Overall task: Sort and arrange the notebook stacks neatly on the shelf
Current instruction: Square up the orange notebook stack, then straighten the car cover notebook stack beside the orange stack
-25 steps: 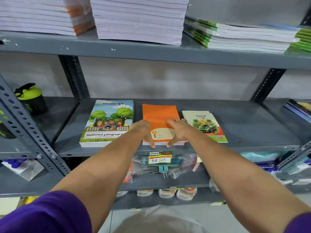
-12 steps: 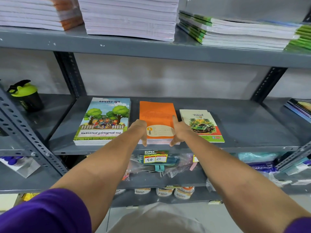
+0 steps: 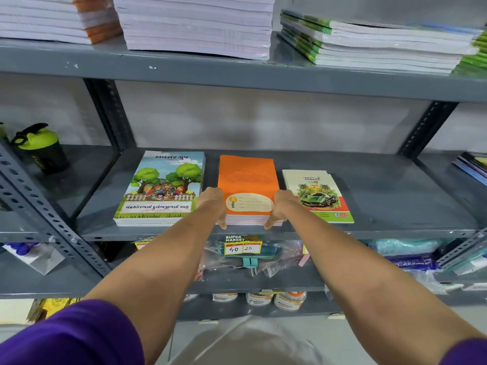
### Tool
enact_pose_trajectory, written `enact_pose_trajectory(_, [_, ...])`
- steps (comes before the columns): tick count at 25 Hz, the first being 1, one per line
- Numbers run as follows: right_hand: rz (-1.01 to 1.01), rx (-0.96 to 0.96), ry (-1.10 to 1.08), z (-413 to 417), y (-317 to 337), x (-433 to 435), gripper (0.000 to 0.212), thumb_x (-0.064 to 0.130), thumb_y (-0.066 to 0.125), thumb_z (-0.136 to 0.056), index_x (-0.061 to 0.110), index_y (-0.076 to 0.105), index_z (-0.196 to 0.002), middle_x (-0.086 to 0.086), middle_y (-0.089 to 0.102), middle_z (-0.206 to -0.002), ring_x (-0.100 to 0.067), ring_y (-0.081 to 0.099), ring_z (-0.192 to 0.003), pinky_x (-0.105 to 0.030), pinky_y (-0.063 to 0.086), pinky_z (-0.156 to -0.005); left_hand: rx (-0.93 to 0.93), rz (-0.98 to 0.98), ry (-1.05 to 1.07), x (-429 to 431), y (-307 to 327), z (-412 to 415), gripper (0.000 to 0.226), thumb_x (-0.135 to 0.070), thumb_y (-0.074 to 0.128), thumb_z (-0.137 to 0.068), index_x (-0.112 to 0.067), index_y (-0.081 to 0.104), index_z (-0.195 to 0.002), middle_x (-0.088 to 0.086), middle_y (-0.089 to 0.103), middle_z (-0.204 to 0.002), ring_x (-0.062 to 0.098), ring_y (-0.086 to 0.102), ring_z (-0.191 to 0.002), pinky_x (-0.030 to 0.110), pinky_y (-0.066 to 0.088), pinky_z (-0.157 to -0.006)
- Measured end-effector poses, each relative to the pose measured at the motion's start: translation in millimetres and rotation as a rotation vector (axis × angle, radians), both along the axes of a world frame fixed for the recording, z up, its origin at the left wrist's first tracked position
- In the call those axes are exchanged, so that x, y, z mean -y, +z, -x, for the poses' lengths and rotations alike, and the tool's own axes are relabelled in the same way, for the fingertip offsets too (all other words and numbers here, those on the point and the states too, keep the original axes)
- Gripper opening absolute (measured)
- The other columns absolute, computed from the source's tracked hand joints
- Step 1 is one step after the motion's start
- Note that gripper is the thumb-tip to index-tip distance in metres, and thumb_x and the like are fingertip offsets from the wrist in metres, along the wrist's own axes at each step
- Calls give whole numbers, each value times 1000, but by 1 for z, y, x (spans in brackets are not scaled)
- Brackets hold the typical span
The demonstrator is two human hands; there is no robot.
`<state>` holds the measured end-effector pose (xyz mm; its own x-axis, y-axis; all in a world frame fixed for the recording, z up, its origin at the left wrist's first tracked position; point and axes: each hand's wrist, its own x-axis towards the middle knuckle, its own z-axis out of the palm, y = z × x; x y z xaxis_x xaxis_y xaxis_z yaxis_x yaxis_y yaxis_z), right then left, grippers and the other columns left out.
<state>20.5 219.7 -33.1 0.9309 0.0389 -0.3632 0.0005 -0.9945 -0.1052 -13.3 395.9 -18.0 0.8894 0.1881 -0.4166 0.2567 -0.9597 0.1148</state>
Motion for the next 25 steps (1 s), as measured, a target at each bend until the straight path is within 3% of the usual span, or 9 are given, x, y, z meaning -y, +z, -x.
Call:
enact_pose_trajectory(5, [5, 34, 10, -2, -5, 2, 84, 48, 91, -47, 7, 54, -110, -3, 53, -91, -25, 61, -97, -32, 51, -81, 3, 26, 62, 0, -3, 2, 57, -22, 91, -56, -3, 64, -103, 10, 71, -95, 24, 69, -89, 37, 56, -82])
enact_pose_trajectory(12, [20, 51, 17, 0, -7, 2, 77, 48, 90, -47, 9, 56, -103, -2, 52, -82, -21, 53, -78, -28, 45, -65, -4, 39, 71, -1, -5, 1, 60, -23, 90, -56, -2, 63, -106, 10, 71, -97, 23, 70, -89, 35, 56, -84])
enact_pose_trajectory(14, [37, 30, 32, 0, -5, -2, 77, 48, 89, -51, 7, 56, -107, -4, 52, -86, -23, 58, -85, -30, 49, -70, -62, 17, 45, -1, -3, -2, 65, -29, 90, -57, -3, 61, -109, 8, 72, -99, 20, 69, -91, 34, 53, -88])
enact_pose_trajectory(17, [116, -48, 87, -2, -4, -3, 82, 53, 84, -58, 3, 56, -117, -9, 57, -106, -26, 58, -107, -35, 49, -91, -242, -64, -11, 4, 13, -7, 77, -44, 83, -64, -5, 52, -122, 2, 69, -112, 14, 64, -104, 28, 42, -99])
enact_pose_trajectory(19, [111, -104, 75, -1, 4, 1, 75, 54, 83, -59, 3, 60, -109, -7, 64, -111, -22, 63, -106, -32, 47, -97, -224, -148, -46, 9, 26, -12, 91, -48, 84, -60, -5, 46, -130, 6, 58, -126, 23, 57, -115, 33, 44, -99])
enact_pose_trajectory(22, [-4, -176, 29, -3, 23, 24, 48, 39, 88, -60, 9, 55, -79, -3, 74, -93, -14, 71, -83, -26, 51, -82, -112, -200, -22, 21, 41, -14, 113, -52, 88, -47, -9, 37, -138, 8, 45, -138, 32, 48, -123, 44, 45, -94])
enact_pose_trajectory(25, [-187, -147, -39, -9, 40, 53, 44, 21, 92, -57, 6, 54, -74, -9, 73, -77, -18, 72, -78, -31, 56, -76, -61, -164, -55, 46, 39, -17, 131, -53, 88, -45, -9, 18, -147, 11, 24, -152, 37, 23, -138, 59, 32, -105])
